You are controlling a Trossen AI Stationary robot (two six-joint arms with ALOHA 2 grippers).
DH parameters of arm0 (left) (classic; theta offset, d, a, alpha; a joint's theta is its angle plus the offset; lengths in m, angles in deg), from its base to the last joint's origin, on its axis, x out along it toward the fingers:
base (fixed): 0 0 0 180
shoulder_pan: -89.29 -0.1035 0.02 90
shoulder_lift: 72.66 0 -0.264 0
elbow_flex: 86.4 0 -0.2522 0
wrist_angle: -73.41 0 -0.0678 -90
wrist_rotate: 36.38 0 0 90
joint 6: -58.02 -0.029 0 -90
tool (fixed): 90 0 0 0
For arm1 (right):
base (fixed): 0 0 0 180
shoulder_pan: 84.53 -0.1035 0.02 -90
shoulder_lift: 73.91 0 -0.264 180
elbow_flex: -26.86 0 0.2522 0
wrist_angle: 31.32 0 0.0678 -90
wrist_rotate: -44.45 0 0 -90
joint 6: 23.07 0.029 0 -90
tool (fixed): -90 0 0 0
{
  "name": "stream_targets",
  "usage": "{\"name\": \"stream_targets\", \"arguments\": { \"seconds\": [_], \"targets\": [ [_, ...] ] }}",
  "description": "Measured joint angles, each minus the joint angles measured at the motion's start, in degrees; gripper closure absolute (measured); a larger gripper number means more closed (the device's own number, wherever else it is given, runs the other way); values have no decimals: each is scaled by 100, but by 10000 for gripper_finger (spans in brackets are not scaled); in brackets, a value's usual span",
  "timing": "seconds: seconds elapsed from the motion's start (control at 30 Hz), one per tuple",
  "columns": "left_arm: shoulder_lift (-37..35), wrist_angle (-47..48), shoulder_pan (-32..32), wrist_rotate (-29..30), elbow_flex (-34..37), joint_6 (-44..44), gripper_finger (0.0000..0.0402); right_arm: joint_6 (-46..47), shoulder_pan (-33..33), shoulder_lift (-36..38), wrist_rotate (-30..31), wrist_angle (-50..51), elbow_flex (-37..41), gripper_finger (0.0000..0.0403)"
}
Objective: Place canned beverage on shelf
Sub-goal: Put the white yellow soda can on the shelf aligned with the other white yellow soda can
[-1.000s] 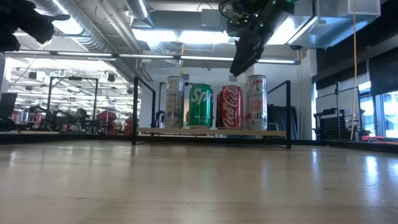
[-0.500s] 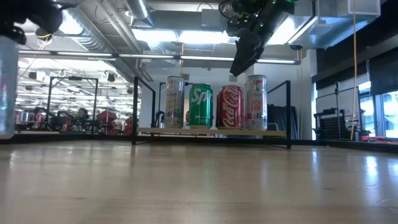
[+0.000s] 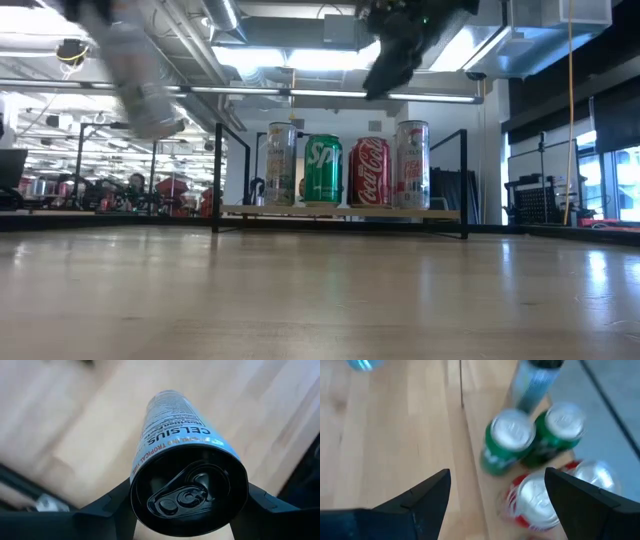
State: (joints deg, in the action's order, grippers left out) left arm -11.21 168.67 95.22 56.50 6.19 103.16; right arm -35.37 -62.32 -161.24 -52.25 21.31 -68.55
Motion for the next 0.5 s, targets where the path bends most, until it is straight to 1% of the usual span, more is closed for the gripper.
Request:
{"name": "stream_targets", "arguments": {
  "seconds": [0.1,0.23,0.4,0.5],
  "targets": [
    [255,-97,-492,203,-496,-489,184,-2,126,66,-6,-205,-222,91],
    [529,-414,-1227,181,-929,-1354,184,-2,391,73,-6,-371,-569,91],
    [766,-757,-2209,-199,-1081,-2448,184,7,689,73,-147,-654,-697,91],
    [885,-903,-2819,-412,-1084,-3046,184,-154,751,70,-51,-737,-683,91]
  ]
}}
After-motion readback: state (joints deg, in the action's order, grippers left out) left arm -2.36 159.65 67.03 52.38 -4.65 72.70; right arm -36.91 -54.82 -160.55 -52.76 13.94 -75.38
